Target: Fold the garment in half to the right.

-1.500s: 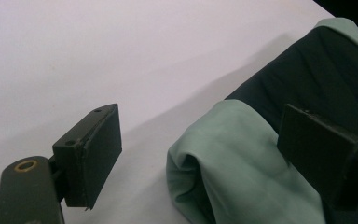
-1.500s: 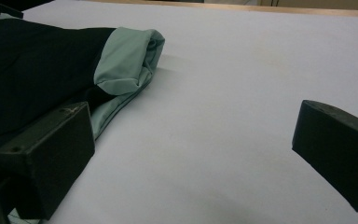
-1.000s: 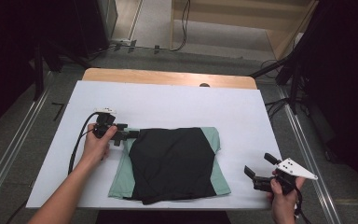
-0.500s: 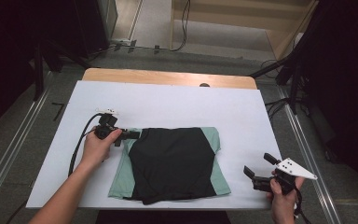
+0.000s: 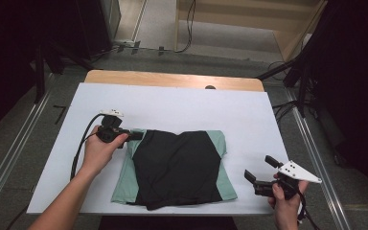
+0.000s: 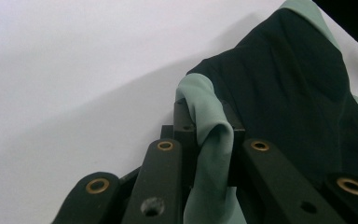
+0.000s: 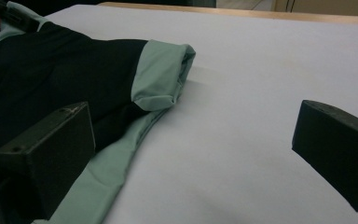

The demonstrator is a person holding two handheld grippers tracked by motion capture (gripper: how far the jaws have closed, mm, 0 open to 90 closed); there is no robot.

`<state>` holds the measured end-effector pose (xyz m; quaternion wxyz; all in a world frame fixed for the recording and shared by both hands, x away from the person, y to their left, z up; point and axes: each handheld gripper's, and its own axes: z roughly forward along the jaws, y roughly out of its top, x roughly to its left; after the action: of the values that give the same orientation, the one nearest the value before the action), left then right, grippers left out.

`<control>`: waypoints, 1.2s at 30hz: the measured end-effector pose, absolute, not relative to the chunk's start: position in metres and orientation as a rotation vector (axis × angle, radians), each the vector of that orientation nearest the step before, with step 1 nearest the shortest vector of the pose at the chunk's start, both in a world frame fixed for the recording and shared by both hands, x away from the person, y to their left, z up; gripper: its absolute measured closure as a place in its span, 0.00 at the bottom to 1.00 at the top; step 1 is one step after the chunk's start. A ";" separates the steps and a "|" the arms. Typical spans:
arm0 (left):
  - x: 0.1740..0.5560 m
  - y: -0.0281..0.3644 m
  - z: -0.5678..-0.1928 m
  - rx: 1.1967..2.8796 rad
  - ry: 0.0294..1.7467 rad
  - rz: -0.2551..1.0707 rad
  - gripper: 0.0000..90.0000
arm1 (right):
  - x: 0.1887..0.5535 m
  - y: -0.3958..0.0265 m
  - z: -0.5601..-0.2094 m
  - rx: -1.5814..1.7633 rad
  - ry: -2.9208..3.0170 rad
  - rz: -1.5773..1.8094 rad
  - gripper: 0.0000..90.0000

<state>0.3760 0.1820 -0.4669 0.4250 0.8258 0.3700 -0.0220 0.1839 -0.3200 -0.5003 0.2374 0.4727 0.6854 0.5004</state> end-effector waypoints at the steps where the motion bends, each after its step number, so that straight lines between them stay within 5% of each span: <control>1: 0.375 0.181 -0.466 2.062 0.918 -0.050 0.91 | 0.184 -0.318 -0.499 1.292 1.877 1.373 0.00; 36: 0.373 0.176 -0.455 2.089 0.904 -0.002 0.91 | 0.201 -0.208 -0.451 1.063 2.073 1.512 0.00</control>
<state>0.3728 0.1759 -0.4546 0.4194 0.8331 0.3606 -0.0010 0.2013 -0.2084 -0.4510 0.1812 0.3763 0.7341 0.5354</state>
